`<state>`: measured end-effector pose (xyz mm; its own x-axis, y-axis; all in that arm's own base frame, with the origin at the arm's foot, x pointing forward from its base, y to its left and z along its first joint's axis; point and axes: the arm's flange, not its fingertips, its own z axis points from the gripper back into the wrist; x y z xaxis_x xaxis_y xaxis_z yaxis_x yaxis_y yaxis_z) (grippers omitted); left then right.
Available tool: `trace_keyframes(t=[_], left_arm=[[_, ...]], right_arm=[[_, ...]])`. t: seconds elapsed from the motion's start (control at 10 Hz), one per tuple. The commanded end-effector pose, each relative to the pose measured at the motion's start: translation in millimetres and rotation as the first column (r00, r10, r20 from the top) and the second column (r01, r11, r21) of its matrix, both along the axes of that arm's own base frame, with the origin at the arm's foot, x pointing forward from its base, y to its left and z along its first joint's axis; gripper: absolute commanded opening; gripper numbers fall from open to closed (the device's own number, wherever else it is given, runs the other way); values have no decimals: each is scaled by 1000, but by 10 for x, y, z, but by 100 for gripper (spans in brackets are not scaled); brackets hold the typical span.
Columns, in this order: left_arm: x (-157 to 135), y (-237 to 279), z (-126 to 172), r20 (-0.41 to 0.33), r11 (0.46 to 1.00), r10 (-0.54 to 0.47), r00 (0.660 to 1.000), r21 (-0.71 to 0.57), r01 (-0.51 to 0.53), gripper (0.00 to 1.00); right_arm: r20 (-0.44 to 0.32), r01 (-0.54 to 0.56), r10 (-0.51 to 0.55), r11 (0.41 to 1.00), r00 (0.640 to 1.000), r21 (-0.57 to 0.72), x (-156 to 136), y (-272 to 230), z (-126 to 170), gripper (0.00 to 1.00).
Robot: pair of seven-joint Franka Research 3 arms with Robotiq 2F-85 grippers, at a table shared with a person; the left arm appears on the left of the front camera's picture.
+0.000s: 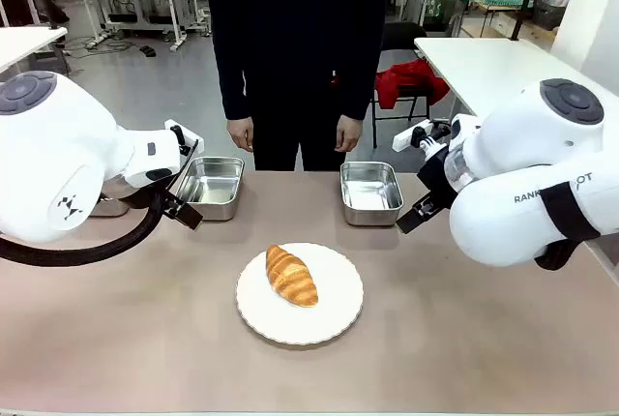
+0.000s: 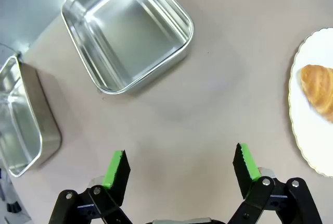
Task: Place the bread in the container.
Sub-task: Place the Butter Roll into the Airtight Container indicated by the human.
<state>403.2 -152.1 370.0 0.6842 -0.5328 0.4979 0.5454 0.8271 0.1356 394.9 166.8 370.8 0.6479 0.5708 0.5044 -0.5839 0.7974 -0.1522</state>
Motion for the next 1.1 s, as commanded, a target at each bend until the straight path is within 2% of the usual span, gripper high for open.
trace_keyframes(t=[0.0,0.9,1.0], left_arm=[[0,0,0,0,1000,0,1000,0,0,100],[-3,-8,0,0,1000,-1,1000,1,1,100],[53,-1,308,20,997,-31,999,-77,33,100]], right_arm=[[0,0,0,1000,1000,0,0,0,1,100],[0,0,0,1000,1000,-1,0,1,0,100],[29,-21,21,1000,999,6,167,19,309,100]])
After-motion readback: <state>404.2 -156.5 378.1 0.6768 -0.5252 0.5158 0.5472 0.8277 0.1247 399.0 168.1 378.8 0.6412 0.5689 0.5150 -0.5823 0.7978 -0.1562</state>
